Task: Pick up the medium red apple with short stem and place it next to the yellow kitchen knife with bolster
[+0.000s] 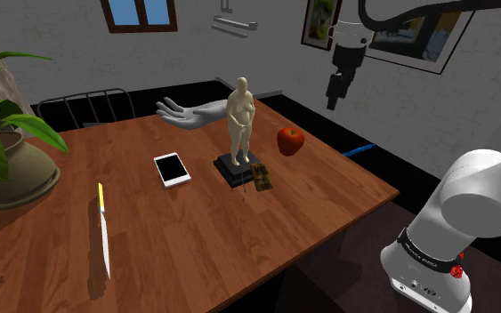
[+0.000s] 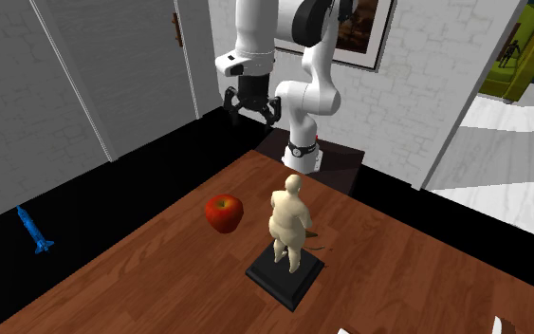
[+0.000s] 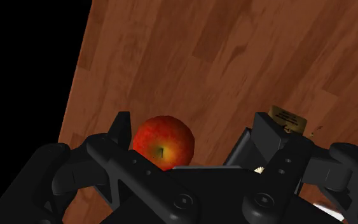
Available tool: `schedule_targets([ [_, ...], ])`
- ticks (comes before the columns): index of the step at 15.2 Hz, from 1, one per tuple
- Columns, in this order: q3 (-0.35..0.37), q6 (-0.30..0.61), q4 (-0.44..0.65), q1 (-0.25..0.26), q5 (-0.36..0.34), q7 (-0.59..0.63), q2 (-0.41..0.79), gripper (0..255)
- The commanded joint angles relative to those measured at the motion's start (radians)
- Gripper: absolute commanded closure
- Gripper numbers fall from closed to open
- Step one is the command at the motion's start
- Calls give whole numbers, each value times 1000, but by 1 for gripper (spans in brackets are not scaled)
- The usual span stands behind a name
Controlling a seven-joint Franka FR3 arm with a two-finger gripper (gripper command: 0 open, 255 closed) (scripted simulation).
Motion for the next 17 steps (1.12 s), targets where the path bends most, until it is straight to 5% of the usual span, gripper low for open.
schedule_targets([
  [1, -23, 58, 7, 10, -10, -63, 61, 0],
  [12, -104, 337, 129, 63, -3, -391, 449, 0],
  [17, -109, 404, 109, 62, 1, -410, 495, 0],
])
